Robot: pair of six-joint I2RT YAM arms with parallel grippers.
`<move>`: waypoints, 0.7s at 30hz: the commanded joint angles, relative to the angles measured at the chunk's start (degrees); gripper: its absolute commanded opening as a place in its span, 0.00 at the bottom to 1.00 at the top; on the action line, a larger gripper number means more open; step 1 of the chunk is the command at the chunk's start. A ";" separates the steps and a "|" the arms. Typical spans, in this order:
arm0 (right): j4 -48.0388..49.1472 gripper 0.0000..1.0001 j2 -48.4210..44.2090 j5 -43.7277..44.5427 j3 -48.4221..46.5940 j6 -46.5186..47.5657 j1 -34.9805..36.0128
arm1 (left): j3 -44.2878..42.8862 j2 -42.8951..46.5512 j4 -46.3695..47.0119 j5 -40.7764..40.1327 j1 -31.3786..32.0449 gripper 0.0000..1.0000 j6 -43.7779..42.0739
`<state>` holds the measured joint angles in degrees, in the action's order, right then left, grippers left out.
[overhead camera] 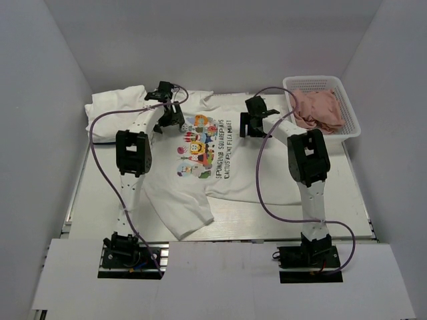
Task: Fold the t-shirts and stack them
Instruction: Flatten out the tshirt
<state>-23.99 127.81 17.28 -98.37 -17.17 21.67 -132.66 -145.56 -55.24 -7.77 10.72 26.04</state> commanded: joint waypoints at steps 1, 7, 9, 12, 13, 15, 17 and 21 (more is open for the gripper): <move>-2.82 0.90 3.92 0.48 -6.55 2.48 -1.36 | -1.10 -5.26 9.44 7.32 -0.88 1.00 -1.96; -1.33 0.90 2.10 -3.83 -11.41 7.06 -1.28 | -3.39 -0.36 14.55 12.43 -0.88 1.00 -5.64; -1.41 0.90 -0.98 -5.75 -11.41 6.97 -1.19 | -2.00 2.89 14.55 13.04 -0.88 1.00 -6.18; -0.63 0.90 -6.76 -8.31 -7.83 6.18 -1.02 | 7.36 13.34 13.33 13.04 -0.88 1.00 -6.18; -0.10 0.90 -8.09 -9.01 -6.24 5.66 -0.84 | 11.24 16.67 13.32 13.04 -0.36 1.00 -5.57; 3.50 0.90 -15.38 -12.00 1.84 5.22 -0.32 | 24.77 27.74 13.32 11.46 0.35 1.00 -4.42; 8.48 0.90 -22.74 -13.92 10.94 4.25 0.73 | 39.49 39.04 13.32 12.24 0.35 1.00 -0.76; 9.84 0.90 -32.85 -14.20 21.89 1.98 3.20 | 62.30 53.85 10.34 13.56 0.88 1.00 6.55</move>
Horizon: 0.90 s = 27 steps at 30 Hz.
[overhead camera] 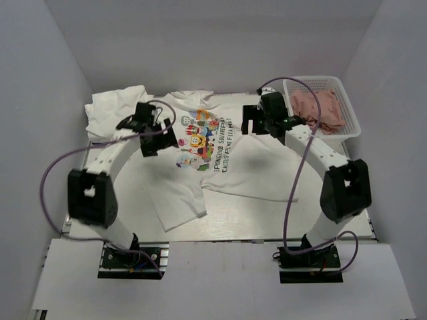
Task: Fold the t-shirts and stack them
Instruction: Flatten out the tshirt, then grap the side of the flattened tshirt closest away from the robot with both arms
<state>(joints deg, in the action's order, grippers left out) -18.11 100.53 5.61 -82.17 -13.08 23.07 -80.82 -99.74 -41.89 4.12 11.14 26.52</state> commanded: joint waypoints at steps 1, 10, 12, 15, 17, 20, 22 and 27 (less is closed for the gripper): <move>4.22 0.90 -6.74 -2.79 7.36 -2.30 1.98 | 18.51 14.95 -3.63 3.68 0.47 1.00 7.39; 4.13 0.90 -19.04 1.33 23.37 -7.83 3.21 | 45.81 35.06 -4.52 14.68 2.39 1.00 18.12; 4.22 0.90 -19.93 2.48 24.59 -8.01 3.04 | 47.67 35.67 -4.52 15.30 2.92 1.00 18.83; 2.38 0.90 -21.60 6.34 24.78 -8.97 3.03 | 49.18 34.54 -5.13 13.56 3.45 1.00 18.83; 1.50 0.90 -22.74 7.48 25.04 -9.50 2.69 | 49.18 31.81 -5.13 12.41 3.98 0.96 18.83; 1.15 0.90 -24.68 8.37 26.80 -11.70 2.77 | 50.22 28.57 -3.73 11.09 4.51 0.84 19.53; 0.54 0.90 -25.21 8.37 27.85 -12.23 2.77 | 50.23 27.94 -3.20 11.09 5.04 0.69 20.14; -3.94 0.90 -27.49 12.58 29.26 -14.60 2.77 | 50.75 27.93 -2.67 10.56 5.56 0.23 20.15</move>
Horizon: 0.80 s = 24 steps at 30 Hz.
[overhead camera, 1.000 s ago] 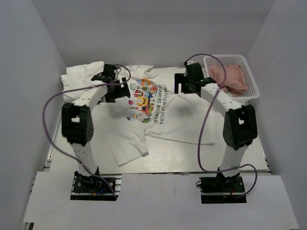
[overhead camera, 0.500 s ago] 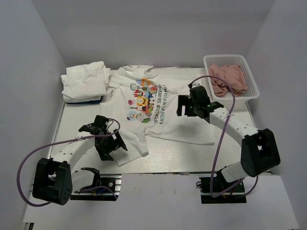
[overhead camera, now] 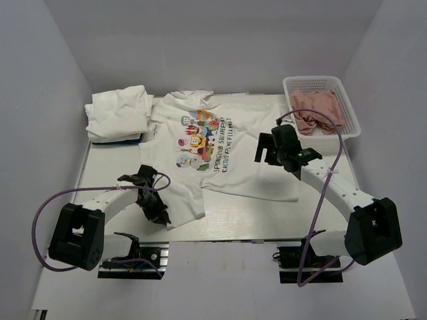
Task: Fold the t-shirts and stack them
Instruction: Grap the side of the flattened tshirt closest away from the robot with both arms
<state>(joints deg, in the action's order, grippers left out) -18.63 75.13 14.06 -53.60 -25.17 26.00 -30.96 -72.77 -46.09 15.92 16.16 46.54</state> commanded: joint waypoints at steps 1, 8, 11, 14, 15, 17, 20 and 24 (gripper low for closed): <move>-4.30 0.90 -2.10 4.48 0.78 -3.39 -0.07 | 0.90 0.97 1.00 -1.25 0.54 0.00 0.65; -17.54 0.90 -6.22 6.59 5.43 -10.07 -0.51 | 1.43 3.42 -0.94 2.35 0.54 0.00 0.65; -21.70 0.90 -8.42 7.29 7.98 -11.13 -0.33 | 1.43 5.53 -3.83 4.55 1.06 0.00 0.65; -25.13 0.90 -10.61 12.55 11.50 -13.93 -0.51 | 2.57 7.29 -6.81 7.80 1.06 0.00 -1.97; -24.96 0.90 -10.62 13.09 12.55 -14.12 -0.42 | 2.57 7.29 -8.48 7.81 1.06 0.00 -2.68; -24.35 0.90 -11.32 13.70 13.96 -14.99 -0.60 | 2.57 7.29 -12.86 8.50 1.06 0.00 -4.09; -23.29 0.90 -11.15 17.91 16.77 -16.92 -1.21 | 3.10 8.43 -16.04 9.30 1.06 0.00 -5.14; -18.22 0.90 -11.32 17.05 20.20 -19.22 -2.70 | 0.82 9.32 -18.07 9.22 1.06 0.00 -6.37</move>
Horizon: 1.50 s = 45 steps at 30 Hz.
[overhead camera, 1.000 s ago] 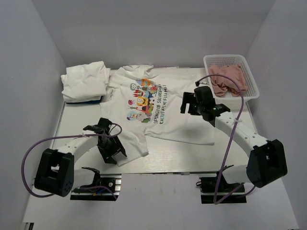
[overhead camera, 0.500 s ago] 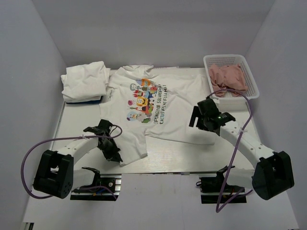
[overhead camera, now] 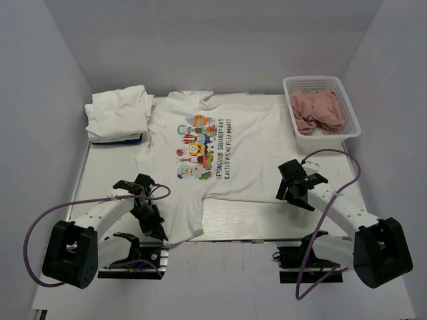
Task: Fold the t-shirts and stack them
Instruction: Grap the side of the flattened tshirt closest away from the robot with both arms
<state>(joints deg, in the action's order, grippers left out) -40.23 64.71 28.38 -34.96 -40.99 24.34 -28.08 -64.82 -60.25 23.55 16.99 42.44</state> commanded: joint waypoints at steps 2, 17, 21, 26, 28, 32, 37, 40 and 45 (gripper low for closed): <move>6.55 0.89 -0.46 1.24 3.40 -3.22 -1.22 | -3.91 -0.04 -5.56 1.06 0.23 0.00 -3.05; 14.13 0.76 4.99 -2.97 5.43 -1.46 -3.77 | -6.91 -1.10 -6.11 0.27 0.23 0.00 -3.76; 10.79 0.69 3.94 -4.38 4.64 -1.46 -4.30 | -8.13 -1.63 -6.11 0.27 0.23 0.00 -4.29; 3.94 0.72 -2.29 -4.48 2.88 -2.59 -4.74 | -8.75 -1.63 -7.95 -0.35 0.23 0.00 -4.29; 2.44 0.74 -4.66 -3.86 2.09 -3.21 -5.00 | -9.28 -1.63 -7.95 -0.35 0.23 0.00 -4.29; 3.57 0.75 -4.16 -3.68 2.62 -3.22 -6.06 | -9.28 -1.63 -7.95 -0.35 0.23 0.00 -4.29; 8.47 0.75 0.15 -4.92 4.80 -2.78 -7.11 | -9.89 -1.63 -8.57 0.18 0.23 0.00 -4.29; 12.18 0.67 1.65 -5.97 5.87 -2.34 -7.99 | -9.89 -0.93 -8.57 -0.44 0.23 0.00 -3.68; 12.80 0.42 4.11 -7.37 6.83 -1.72 -8.95 | -9.28 1.89 -11.02 0.18 0.23 0.00 -1.65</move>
<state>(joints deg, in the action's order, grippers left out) -28.67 67.11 21.80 -29.98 -42.81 16.23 -36.40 -65.17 -69.04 23.18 16.99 39.66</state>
